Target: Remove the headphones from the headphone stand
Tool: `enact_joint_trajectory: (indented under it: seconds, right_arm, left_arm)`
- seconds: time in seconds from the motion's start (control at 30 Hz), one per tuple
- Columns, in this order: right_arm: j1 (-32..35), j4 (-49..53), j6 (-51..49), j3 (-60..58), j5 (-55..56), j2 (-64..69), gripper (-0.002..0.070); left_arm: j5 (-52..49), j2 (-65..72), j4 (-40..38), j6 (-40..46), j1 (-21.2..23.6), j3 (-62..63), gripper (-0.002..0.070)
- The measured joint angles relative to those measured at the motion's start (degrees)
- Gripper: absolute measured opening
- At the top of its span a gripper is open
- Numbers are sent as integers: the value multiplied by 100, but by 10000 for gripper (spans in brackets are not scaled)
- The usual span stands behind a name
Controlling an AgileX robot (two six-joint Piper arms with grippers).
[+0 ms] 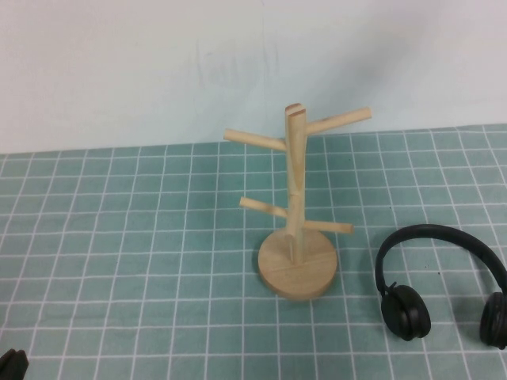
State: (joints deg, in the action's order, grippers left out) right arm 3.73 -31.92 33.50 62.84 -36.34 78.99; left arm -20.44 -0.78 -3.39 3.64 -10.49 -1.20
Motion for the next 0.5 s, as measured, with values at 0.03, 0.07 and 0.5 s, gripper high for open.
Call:
enact_joint_trajectory:
  seconds: [0.03, 0.07, 0.5]
  right_arm:
    - [136, 173, -131, 10, -172, -260, -1]
    - [205, 271, -209, 15, -308, -524, -2]
    - [63, 203, -713, -1363, -1021, -3826, -5]
  left_arm:
    - [0, 0, 0, 0, 0, 0, -6]
    - [0, 0, 0, 0, 0, 0, -6]
    - [0, 0, 0, 0, 0, 0, -6]
